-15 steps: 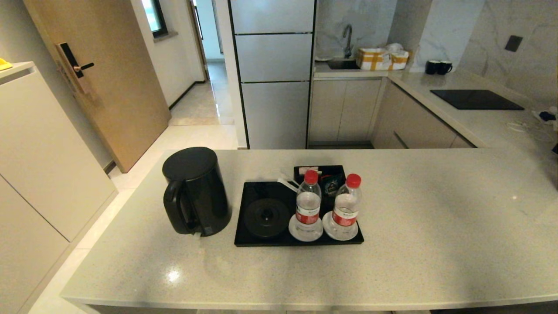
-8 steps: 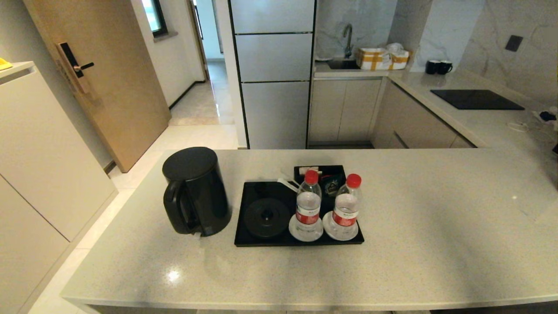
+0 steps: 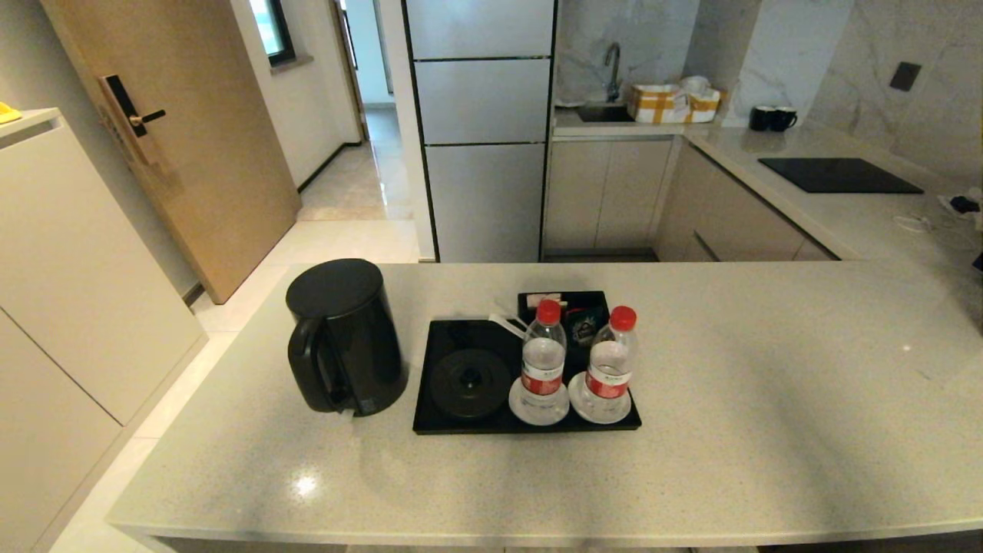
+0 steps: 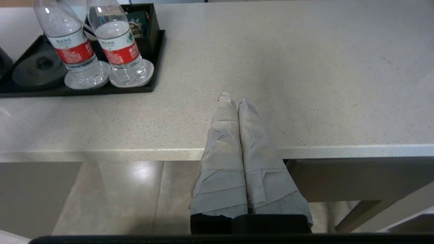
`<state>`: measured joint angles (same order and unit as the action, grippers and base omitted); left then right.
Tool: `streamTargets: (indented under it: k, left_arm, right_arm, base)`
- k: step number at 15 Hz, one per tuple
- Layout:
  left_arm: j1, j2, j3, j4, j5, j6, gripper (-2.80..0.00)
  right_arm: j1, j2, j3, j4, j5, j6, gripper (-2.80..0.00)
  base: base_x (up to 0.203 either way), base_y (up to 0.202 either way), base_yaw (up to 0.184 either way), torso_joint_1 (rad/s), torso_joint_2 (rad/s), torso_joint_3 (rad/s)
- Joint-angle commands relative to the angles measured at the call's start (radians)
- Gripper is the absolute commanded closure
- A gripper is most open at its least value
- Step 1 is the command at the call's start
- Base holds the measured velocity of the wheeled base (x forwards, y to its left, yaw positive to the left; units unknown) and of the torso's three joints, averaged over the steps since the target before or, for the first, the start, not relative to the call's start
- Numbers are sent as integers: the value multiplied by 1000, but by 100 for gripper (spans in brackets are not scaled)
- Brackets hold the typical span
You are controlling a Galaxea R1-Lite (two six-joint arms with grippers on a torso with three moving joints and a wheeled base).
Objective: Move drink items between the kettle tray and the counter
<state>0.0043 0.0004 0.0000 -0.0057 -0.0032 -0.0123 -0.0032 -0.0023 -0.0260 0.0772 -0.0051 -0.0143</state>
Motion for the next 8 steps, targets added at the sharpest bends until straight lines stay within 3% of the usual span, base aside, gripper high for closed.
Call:
streamTargets:
  k: [1,8]
  left_arm:
    - [0,1,0,-2,0,6,-280]
    - [0,0,0,-2,0,6,-280]
  right_arm:
    - [0,1,0,-1,1,2,0]
    - [0,1,-2,3,-1,7,0]
  base:
    - [0,0,0,0,0,0]
    - [0,0,0,0,0,0]
